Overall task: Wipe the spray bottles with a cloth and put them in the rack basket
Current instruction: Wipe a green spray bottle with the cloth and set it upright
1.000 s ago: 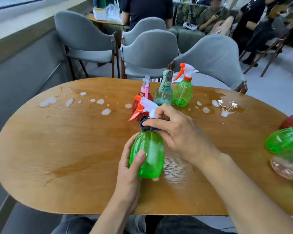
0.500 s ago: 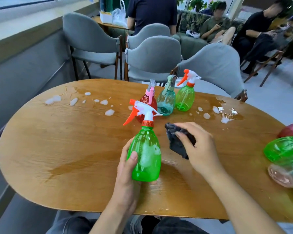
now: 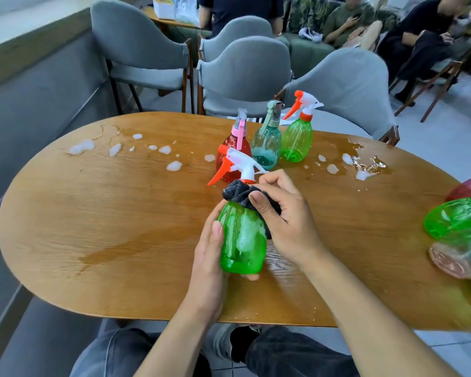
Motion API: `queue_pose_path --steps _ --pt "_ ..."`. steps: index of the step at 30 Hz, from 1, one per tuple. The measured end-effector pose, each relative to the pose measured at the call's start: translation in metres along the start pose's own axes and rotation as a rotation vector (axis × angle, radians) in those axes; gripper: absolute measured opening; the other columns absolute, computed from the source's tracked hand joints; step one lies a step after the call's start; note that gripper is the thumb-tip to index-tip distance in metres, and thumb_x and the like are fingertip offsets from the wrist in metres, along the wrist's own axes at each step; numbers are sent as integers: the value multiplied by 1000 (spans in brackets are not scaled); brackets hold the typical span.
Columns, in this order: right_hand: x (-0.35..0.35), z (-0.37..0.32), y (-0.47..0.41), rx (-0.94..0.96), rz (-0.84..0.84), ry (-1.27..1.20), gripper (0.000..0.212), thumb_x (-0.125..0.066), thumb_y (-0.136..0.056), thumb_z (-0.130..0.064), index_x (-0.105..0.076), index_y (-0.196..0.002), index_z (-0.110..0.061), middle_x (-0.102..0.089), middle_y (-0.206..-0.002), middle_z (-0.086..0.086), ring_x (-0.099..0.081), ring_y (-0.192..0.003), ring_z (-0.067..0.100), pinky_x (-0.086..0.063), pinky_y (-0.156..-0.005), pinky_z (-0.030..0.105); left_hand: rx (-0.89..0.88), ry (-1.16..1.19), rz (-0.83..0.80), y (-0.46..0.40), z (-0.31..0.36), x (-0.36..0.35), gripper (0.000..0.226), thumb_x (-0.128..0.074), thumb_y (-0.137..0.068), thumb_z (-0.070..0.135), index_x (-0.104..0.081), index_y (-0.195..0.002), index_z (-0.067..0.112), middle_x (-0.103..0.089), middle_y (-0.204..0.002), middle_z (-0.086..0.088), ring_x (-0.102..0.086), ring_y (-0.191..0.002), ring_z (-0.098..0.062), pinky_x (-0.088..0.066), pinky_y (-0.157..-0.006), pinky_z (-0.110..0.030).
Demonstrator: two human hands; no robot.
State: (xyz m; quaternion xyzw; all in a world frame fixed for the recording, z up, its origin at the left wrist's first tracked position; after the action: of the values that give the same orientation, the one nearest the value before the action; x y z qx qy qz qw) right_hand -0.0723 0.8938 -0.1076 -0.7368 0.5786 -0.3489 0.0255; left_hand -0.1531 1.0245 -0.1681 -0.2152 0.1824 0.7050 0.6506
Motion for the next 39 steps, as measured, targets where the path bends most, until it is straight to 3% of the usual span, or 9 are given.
queue_pose_path --steps 10,14,18,23,28,31,34,37,39 --pt "-4 -6 26 37 -5 -65 45 -54 -102 -43 -79 -107 -6 -58 -99 1 -60 -97 15 -48 -83 28 -29 1 47 -3 0 1 51 -44 -105 50 -53 -152 34 -69 -138 -12 -75 -98 -28 -62 -54 -37" --pt "-5 -7 36 47 -44 -70 51 -53 -103 -49 -79 -110 -5 -58 -99 -1 -60 -96 16 -49 -81 29 -24 22 85 -8 -4 3 48 -43 -105 49 -54 -151 36 -68 -141 -12 -73 -101 -37 -62 -53 -38" --pt "-4 -7 46 64 -65 -65 52 -53 -104 -49 -78 -112 -4 -57 -99 -1 -60 -96 15 -48 -83 27 -30 18 133 -13 -10 8 47 -42 -108 46 -54 -152 33 -63 -145 -19 -59 -125 -57 -55 -84 -52" --pt "-4 -10 57 87 -94 -34 48 -53 -105 -46 -79 -115 -7 -56 -98 -3 -59 -94 14 -45 -83 24 -19 26 152 -12 -8 4 49 -43 -108 43 -55 -151 24 -66 -143 -19 -65 -127 -37 -52 -104 -53" --pt "-2 -11 69 113 -128 13 45 -54 -105 -46 -79 -111 -9 -56 -98 -5 -59 -93 12 -45 -82 23 -17 -22 146 -11 -7 4 52 -44 -108 49 -54 -153 24 -62 -148 -19 -58 -138 -43 -40 -119 -66" --pt "0 -14 75 103 -196 32 40 -57 -105 -42 -80 -108 -10 -56 -97 -6 -58 -89 10 -43 -79 21 -33 -66 144 -10 -6 6 51 -42 -109 48 -53 -153 25 -60 -151 -17 -55 -141 -40 -38 -121 -65" --pt "15 -17 78 8 -342 -1 28 -65 -103 -35 -78 -86 -17 -56 -87 -12 -57 -79 8 -40 -73 20 -43 -73 150 -9 -4 5 54 -44 -107 54 -53 -153 28 -61 -151 -12 -55 -142 -38 -41 -119 -64" --pt "37 -17 70 -133 -468 89 30 -62 -93 -37 -69 -69 -20 -56 -75 -9 -54 -67 9 -38 -63 30 -41 -78 149 -10 -4 2 53 -45 -105 56 -55 -152 33 -61 -149 -11 -59 -133 -40 -57 -94 -57" --pt "47 -18 60 -152 -442 187 21 -55 -83 -36 -70 -76 -24 -59 -75 -7 -54 -69 13 -40 -64 36 -35 -92 128 -10 -5 0 53 -44 -105 56 -54 -152 34 -62 -149 -8 -60 -134 -37 -58 -94 -57"
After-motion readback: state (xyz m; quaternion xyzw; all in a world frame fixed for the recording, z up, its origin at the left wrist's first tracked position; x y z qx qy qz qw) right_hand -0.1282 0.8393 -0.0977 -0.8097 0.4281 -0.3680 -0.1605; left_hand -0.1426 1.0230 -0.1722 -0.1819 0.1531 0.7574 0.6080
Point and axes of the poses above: each hand's wrist, its own y-axis away from the middle knuckle, its own x-axis out of the back of the hand, z = x × y, the point moved 1 cm from there along -y, towards the middle knuckle
